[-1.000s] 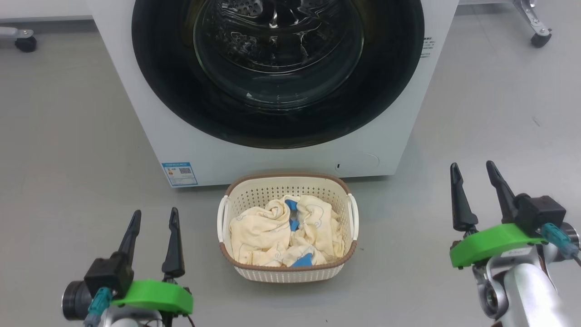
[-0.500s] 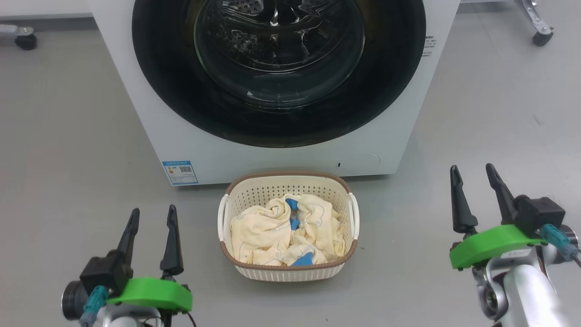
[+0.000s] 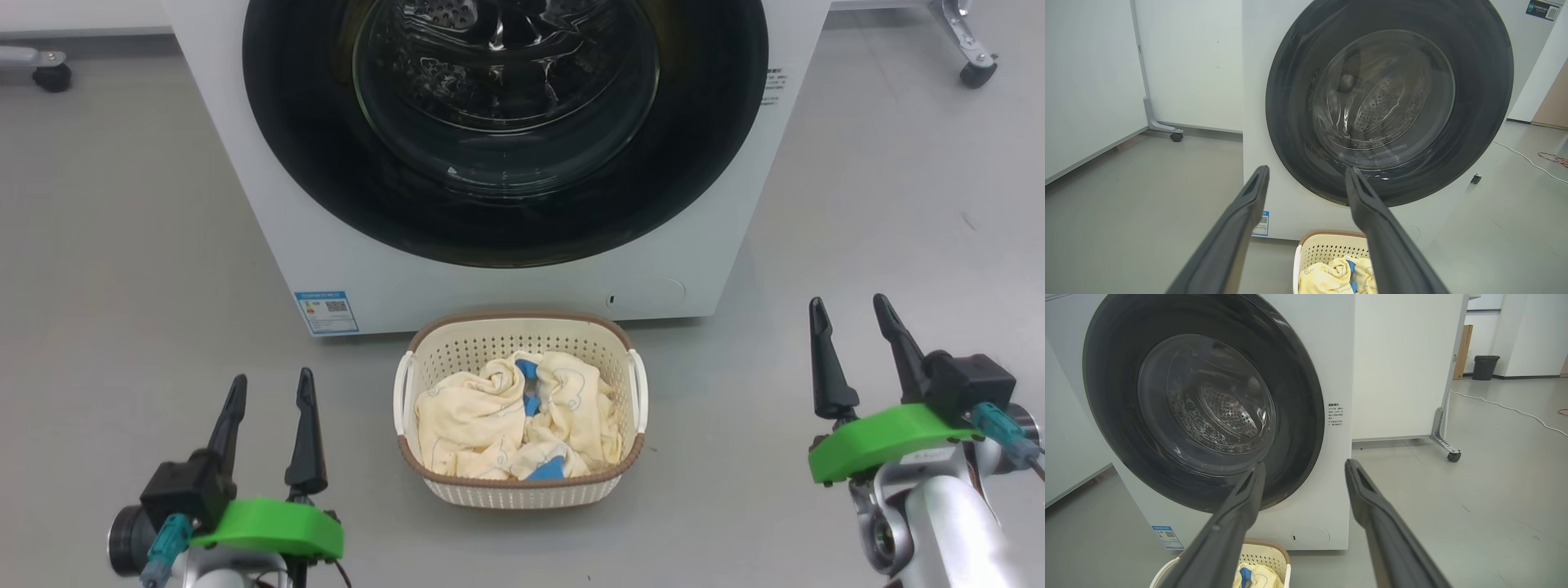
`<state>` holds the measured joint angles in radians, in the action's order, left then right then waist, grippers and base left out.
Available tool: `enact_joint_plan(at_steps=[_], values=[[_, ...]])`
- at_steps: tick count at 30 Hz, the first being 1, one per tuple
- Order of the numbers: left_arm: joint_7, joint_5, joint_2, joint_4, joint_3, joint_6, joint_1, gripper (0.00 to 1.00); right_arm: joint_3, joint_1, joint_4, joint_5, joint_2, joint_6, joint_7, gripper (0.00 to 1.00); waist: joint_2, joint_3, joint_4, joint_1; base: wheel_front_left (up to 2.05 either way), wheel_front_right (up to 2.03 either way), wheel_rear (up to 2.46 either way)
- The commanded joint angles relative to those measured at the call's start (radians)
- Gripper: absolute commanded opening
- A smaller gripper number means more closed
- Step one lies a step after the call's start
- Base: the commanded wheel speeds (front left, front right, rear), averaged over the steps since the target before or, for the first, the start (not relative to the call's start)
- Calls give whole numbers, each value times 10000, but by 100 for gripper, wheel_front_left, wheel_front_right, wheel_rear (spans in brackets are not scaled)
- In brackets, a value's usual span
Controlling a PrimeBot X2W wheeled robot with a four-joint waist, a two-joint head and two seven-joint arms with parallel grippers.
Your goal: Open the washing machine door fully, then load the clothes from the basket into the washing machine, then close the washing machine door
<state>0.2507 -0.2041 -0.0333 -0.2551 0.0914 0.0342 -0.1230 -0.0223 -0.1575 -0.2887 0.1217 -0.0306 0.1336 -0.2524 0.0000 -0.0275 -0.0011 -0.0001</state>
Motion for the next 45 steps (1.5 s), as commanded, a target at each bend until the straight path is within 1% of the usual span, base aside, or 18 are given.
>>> enact_joint_plan(at_steps=[1, 13, 24, 28, 35, 45], values=[[111, 10, -169, 364, -388, -34, -421, 100, 227, -548, 300, -77, -196, -29, -93, 100, 0, 23, -2, 1, 0, 0, 0], [111, 64, -169, 277, -347, -169, -391, 100, 253, -525, 313, -105, -196, -29, -93, 100, 0, 60, 2, 1, 0, 0, 0], [111, -144, -169, 233, -406, -112, -372, 100, 270, -534, 309, -97, -196, -29, -93, 100, 0, 103, 9, 1, 1, 1, -1], [111, 0, -169, 210, -409, -77, -371, 100, 268, -538, 294, -93, -196, -29, -93, 100, 0, 101, -4, 1, 27, 27, -54], [111, 27, -169, 286, -425, -67, -373, 100, 279, -551, 271, -94, -196, -29, -93, 100, 0, 57, -29, 1, 70, 70, -140], [111, 91, -169, 254, -419, -69, -368, 100, 217, -548, 248, -107, -196, -29, -93, 100, 0, 43, -33, 1, 119, 119, -238]])
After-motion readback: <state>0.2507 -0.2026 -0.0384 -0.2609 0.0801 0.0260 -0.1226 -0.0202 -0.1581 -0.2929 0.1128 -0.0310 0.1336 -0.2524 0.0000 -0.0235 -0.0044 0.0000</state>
